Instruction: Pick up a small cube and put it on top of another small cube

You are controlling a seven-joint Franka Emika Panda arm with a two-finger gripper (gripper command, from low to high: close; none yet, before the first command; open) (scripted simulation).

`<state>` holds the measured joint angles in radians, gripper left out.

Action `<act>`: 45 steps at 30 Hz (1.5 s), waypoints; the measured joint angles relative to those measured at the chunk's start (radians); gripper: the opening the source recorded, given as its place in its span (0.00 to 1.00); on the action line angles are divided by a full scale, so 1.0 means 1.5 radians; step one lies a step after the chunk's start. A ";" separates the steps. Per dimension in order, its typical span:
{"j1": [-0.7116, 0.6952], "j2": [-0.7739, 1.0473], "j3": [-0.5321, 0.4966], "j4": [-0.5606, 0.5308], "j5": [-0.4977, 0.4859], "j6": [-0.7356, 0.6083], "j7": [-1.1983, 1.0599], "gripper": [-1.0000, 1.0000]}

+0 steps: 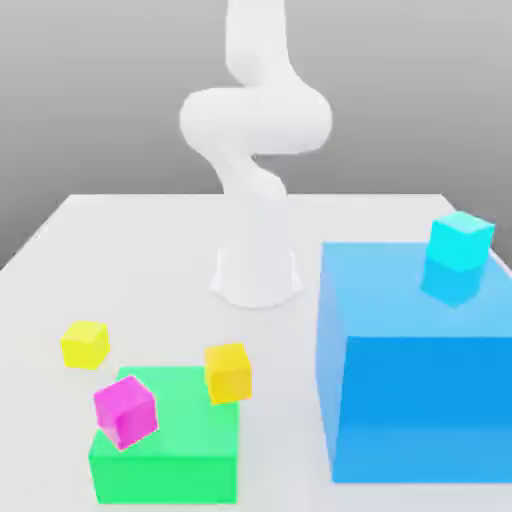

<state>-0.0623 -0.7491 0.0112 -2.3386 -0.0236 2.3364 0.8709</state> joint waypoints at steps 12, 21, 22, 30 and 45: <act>-0.195 0.168 0.004 -0.124 -0.067 0.115 0.221 0.50; -0.321 0.291 -0.028 -0.215 -0.099 0.201 0.372 0.50; -0.334 0.304 -0.034 -0.225 -0.101 0.210 0.387 0.50; -0.416 0.409 -0.089 -0.307 -0.083 0.290 0.486 0.50; -0.505 0.640 -0.045 -0.336 0.114 0.480 0.428 0.50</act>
<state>-0.8192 0.2107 -0.0557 -2.8427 0.1480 3.0559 1.5128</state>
